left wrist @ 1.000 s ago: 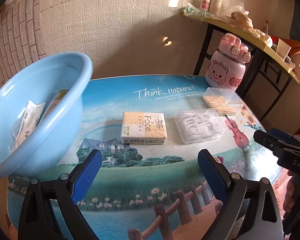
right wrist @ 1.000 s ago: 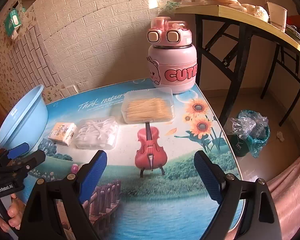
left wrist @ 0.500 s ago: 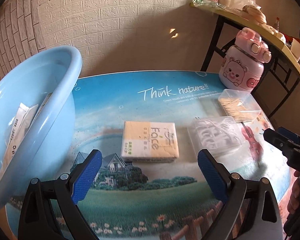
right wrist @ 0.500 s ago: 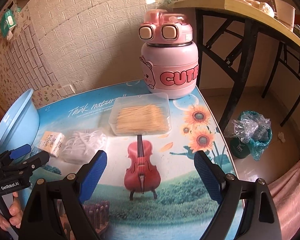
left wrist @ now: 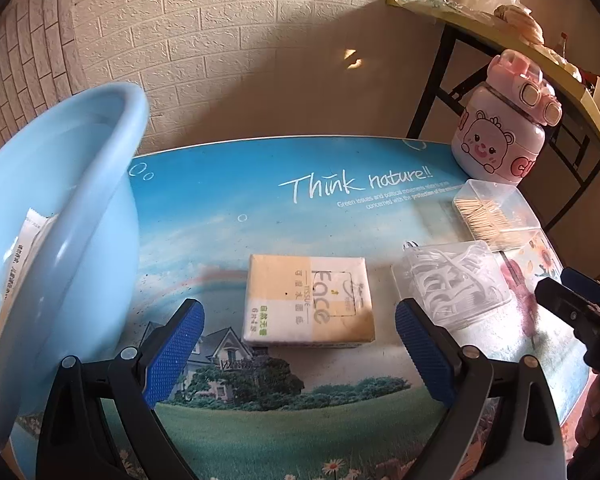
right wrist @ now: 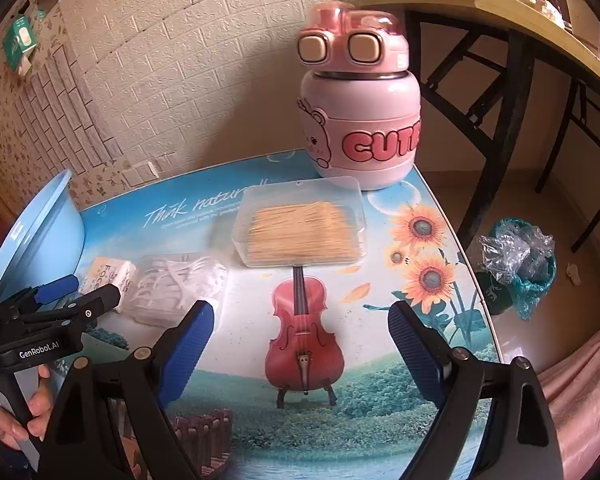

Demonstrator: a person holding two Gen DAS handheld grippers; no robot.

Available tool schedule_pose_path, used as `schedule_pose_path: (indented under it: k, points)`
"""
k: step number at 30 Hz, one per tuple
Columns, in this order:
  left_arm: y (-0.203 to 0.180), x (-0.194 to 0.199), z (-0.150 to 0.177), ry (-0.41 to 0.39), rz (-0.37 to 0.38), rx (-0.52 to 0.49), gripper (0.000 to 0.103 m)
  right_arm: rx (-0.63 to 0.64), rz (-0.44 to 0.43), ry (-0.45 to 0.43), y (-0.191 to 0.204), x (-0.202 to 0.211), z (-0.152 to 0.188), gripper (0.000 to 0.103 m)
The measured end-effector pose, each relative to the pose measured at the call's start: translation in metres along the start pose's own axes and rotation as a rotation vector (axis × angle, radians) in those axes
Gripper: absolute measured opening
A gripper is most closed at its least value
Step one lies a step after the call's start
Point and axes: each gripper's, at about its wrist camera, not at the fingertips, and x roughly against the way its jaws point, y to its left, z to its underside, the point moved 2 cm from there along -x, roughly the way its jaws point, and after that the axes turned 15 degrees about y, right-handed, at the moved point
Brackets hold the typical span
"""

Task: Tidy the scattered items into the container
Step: 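Lower the left tool around the 'Face' tissue pack and close on it, then move the right tool onto the clear toothpick box while the left tool holds the tissue pack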

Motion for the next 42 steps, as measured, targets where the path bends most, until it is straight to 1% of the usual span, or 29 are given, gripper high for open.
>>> schedule_pose_path:
  k: [6,8,9,10,11,13,14,15,16,17,22,42]
  points:
    - [0.000,-0.005,-0.004,0.006,0.007,0.003,0.097,-0.009,0.007,-0.002,-0.004,0.000,-0.001,0.090]
    - [0.001,-0.006,-0.005,0.007,0.015,0.004,0.095,-0.008,0.007,0.002,-0.004,0.000,-0.001,0.090]
    - [0.000,-0.006,-0.006,0.006,0.020,0.003,0.092,-0.007,0.006,0.003,-0.004,0.000,-0.001,0.090]
    - [0.001,-0.007,-0.006,0.005,0.024,0.001,0.084,-0.007,0.005,0.005,-0.004,0.000,-0.001,0.090]
    - [0.001,-0.008,-0.006,0.008,0.026,-0.003,0.079,-0.006,0.004,0.007,-0.004,-0.001,0.000,0.090]
    - [0.000,-0.008,-0.005,0.000,0.010,-0.017,0.071,-0.005,0.004,0.009,-0.003,-0.002,0.000,0.090]
    - [0.000,-0.008,-0.005,-0.005,0.002,-0.024,0.070,-0.006,0.004,0.010,-0.002,-0.002,0.000,0.090]
    - [-0.001,-0.009,-0.005,-0.009,0.001,-0.029,0.068,-0.006,0.004,0.011,-0.002,-0.003,0.001,0.090]
    - [0.000,-0.008,-0.004,-0.012,0.007,-0.032,0.063,-0.006,0.004,0.011,-0.001,-0.003,0.001,0.090]
    - [0.000,-0.007,-0.003,-0.017,0.013,-0.033,0.061,-0.005,0.004,0.011,-0.001,-0.003,0.001,0.090]
    - [0.001,-0.006,-0.002,-0.022,0.029,-0.028,0.060,0.000,0.003,0.018,0.004,-0.006,0.002,0.090]
    - [-0.001,0.006,0.005,-0.056,0.037,-0.056,0.060,0.007,0.011,0.017,0.011,-0.004,0.000,0.090]
